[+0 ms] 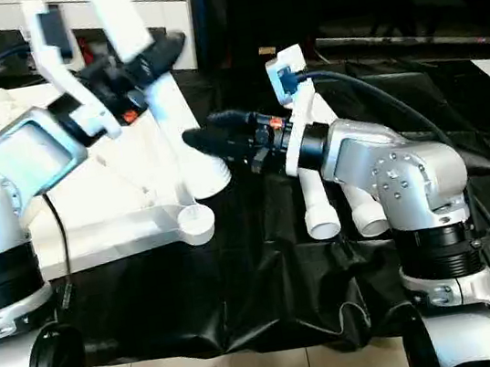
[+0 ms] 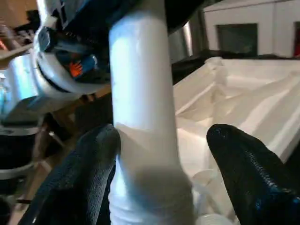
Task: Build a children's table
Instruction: Pick table leg
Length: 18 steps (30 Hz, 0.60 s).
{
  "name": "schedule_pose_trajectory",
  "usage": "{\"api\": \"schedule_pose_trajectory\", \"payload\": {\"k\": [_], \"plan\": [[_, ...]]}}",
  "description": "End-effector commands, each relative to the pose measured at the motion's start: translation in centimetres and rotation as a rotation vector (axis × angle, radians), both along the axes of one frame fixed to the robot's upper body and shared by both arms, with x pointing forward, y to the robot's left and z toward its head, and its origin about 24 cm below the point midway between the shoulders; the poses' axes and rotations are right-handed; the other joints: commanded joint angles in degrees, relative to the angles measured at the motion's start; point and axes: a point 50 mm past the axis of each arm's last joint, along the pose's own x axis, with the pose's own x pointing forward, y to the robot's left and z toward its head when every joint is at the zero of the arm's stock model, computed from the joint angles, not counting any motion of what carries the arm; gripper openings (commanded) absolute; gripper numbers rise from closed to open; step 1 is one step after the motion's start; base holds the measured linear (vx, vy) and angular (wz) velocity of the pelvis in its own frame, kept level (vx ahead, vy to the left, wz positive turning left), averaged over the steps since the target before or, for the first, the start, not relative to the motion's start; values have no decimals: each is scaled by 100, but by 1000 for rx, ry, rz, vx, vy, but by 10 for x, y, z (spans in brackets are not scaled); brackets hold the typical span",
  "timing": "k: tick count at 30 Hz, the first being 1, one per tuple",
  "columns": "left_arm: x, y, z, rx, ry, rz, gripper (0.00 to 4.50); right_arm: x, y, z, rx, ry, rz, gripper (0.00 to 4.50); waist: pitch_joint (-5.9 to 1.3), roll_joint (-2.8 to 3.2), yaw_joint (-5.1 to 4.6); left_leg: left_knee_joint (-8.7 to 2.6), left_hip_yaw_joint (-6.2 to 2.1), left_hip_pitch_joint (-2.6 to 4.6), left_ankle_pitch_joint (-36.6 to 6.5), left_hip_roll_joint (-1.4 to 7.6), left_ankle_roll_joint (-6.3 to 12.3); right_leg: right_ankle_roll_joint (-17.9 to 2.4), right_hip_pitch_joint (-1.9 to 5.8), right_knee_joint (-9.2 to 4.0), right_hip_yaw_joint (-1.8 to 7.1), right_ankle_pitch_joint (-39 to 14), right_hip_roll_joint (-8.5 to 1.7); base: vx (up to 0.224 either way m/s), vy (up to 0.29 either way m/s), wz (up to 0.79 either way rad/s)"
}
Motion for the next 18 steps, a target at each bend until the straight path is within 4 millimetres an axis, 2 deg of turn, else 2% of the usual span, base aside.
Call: {"api": "schedule_pose_trajectory", "payload": {"k": [1, 8, 9, 10, 13, 14, 15, 17, 18], "plan": [[-5, -8, 8, -17, -34, -81, 191, -1, -2, 4, 13, 8, 13, 348, -431, 78, 17, -388, -20, -20, -62, 207, -73, -966, 424, -393, 306, -334, -433, 0, 0, 0], [-11, -11, 5, 1, -54, -140, 191, -6, -1, -1, -11, 27, 41, 348, -422, 84, 23, -400, -18, -20, -109, 216, -100, -927, 422, -405, 307, -466, -442, 0, 0, 0], [-11, -11, 5, 3, -55, -140, 191, -6, -1, -1, -14, 28, 41, 321, -421, 81, 20, -400, -18, -21, -111, 214, -105, -915, 423, -408, 308, -477, -441, 0, 0, 0], [-12, -12, 5, 10, -63, -144, 191, -5, -1, -3, -29, 32, 35, 314, -421, 59, 18, -401, -14, -20, -116, 213, -109, -890, 423, -413, 309, -509, -438, 0, 0, 0], [-15, -15, 6, 20, -88, -173, 191, -5, 2, -9, -62, 48, 34, 295, -416, 70, 22, -406, -20, -22, -106, 215, -124, -834, 416, -416, 308, -602, -443, 0, 0, 0], [-16, -15, 6, 26, -95, -180, 191, -5, 3, -11, -66, 53, 34, 295, -417, 40, 14, -407, -15, -22, -96, 220, -125, -828, 412, -420, 309, -595, -442, 0, 0, 0], [-18, -17, 5, 43, -104, -194, 191, -5, 5, -13, -76, 62, 35, 271, -417, 43, 20, -409, -19, -26, -86, 222, -132, -832, 419, -408, 308, -608, -450, 0, 0, 0], [-19, -18, 5, 45, -105, -196, 191, -5, 5, -13, -78, 64, 37, 258, -415, 51, 16, -405, -15, -27, -91, 217, -133, -815, 413, -412, 310, -622, -445, 0, 0, 0], [-19, -18, 5, 47, -106, -196, 191, -5, 6, -13, -81, 63, 39, 258, -415, 36, 14, -407, -15, -28, -84, 219, -135, -803, 414, -414, 312, -617, -445, 0, 0, 0]]}}
